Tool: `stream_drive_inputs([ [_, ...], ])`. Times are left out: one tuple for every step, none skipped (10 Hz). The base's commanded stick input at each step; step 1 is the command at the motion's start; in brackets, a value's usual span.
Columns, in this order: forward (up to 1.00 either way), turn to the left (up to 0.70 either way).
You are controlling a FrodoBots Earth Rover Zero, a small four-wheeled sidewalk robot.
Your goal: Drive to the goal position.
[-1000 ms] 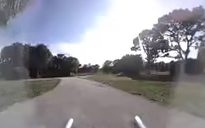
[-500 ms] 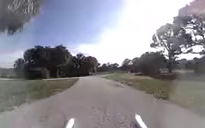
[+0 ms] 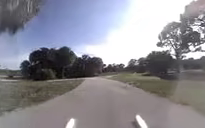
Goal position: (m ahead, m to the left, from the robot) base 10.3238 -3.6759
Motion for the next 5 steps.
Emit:
stream_drive_inputs([
  [0.70, 0.00],
  [0.70, 0.00],
  [0.70, 0.00],
  [0.70, 0.00],
  [0.70, 0.00],
])
